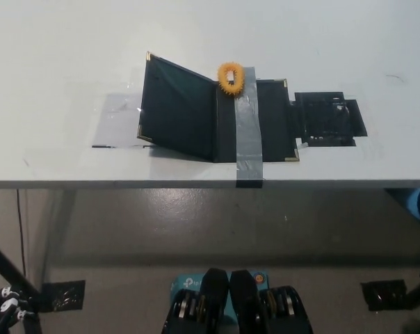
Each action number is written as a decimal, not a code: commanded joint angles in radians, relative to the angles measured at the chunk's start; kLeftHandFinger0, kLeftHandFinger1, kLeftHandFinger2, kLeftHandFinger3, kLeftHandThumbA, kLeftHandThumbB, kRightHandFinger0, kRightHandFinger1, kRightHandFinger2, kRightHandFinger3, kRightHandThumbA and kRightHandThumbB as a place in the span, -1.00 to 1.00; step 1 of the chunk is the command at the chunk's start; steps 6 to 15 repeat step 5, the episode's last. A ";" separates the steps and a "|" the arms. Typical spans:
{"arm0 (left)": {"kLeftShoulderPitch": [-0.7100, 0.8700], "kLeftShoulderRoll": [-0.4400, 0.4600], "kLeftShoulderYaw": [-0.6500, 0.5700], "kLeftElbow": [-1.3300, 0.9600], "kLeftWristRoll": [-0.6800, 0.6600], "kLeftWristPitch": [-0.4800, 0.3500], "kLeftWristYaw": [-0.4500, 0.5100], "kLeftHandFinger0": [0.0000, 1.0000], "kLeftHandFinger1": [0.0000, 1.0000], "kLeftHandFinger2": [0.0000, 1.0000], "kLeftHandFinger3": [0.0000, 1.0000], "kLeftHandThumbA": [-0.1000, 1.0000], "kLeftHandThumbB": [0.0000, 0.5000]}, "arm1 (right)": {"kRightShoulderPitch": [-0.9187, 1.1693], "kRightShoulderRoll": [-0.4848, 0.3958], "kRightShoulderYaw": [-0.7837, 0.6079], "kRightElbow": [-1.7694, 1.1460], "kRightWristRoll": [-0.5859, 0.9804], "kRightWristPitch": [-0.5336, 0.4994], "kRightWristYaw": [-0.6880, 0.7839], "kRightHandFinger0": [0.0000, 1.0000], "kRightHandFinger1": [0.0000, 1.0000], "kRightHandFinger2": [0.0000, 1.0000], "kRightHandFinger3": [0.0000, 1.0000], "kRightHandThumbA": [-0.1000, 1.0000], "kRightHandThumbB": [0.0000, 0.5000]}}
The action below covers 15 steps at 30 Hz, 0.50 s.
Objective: The robot uses its right hand to push the cover of the diary kept in the middle of the desk towards the left to open it
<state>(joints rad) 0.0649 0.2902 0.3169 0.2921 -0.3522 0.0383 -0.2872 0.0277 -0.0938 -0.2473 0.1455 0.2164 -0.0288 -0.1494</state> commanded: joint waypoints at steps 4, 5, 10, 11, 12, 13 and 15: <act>0.002 0.031 0.013 -0.019 -0.027 -0.033 -0.027 -0.26 0.07 -0.44 -0.35 -0.25 1.00 | -0.012 -0.009 0.008 -0.038 -0.072 -0.035 -0.009 -0.53 -0.34 -0.15 0.11 0.26 -0.08; 0.003 0.031 0.013 -0.020 -0.029 -0.029 -0.027 -0.26 0.07 -0.44 -0.35 -0.25 1.00 | -0.011 -0.010 0.009 -0.038 -0.074 -0.037 -0.007 -0.50 -0.31 -0.13 0.12 0.27 -0.10; 0.003 0.031 0.013 -0.020 -0.029 -0.029 -0.027 -0.26 0.07 -0.44 -0.35 -0.25 1.00 | -0.011 -0.010 0.009 -0.038 -0.074 -0.037 -0.007 -0.50 -0.31 -0.13 0.12 0.27 -0.10; 0.003 0.031 0.013 -0.020 -0.029 -0.029 -0.027 -0.26 0.07 -0.44 -0.35 -0.25 1.00 | -0.011 -0.010 0.009 -0.038 -0.074 -0.037 -0.007 -0.50 -0.31 -0.13 0.12 0.27 -0.10; 0.003 0.031 0.013 -0.020 -0.029 -0.029 -0.027 -0.26 0.07 -0.44 -0.35 -0.25 1.00 | -0.011 -0.010 0.009 -0.038 -0.074 -0.037 -0.007 -0.50 -0.31 -0.13 0.12 0.27 -0.10; 0.003 0.031 0.013 -0.020 -0.029 -0.029 -0.027 -0.26 0.07 -0.44 -0.35 -0.25 1.00 | -0.011 -0.010 0.009 -0.038 -0.074 -0.037 -0.007 -0.50 -0.31 -0.13 0.12 0.27 -0.10; 0.003 0.031 0.013 -0.020 -0.029 -0.029 -0.027 -0.26 0.07 -0.44 -0.35 -0.25 1.00 | -0.011 -0.010 0.009 -0.038 -0.074 -0.037 -0.007 -0.50 -0.31 -0.13 0.12 0.27 -0.10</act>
